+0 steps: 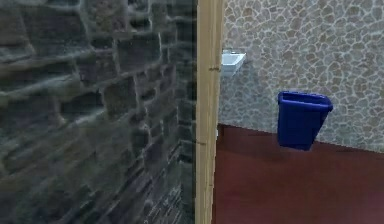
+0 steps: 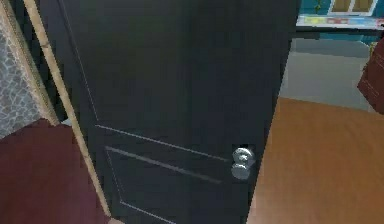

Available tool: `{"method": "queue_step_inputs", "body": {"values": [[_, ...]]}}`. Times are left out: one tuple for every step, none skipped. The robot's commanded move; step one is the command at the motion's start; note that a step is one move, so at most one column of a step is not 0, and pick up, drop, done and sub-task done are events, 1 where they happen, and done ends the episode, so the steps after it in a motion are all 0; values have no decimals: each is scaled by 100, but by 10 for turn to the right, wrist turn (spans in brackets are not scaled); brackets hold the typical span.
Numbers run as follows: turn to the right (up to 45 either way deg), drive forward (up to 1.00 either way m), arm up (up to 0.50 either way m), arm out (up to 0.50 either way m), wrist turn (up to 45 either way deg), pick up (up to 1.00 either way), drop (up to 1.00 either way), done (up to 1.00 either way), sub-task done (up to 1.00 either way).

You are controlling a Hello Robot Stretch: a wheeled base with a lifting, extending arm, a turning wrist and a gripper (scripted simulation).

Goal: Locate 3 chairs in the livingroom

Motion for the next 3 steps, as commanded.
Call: {"method": "queue_step_inputs", "body": {"values": [[90,0,0,0,0,0,0,0,0],[0,75,0,0,0,0,0,0,0],[120,0,0,0,0,0,0,0,0]]}}
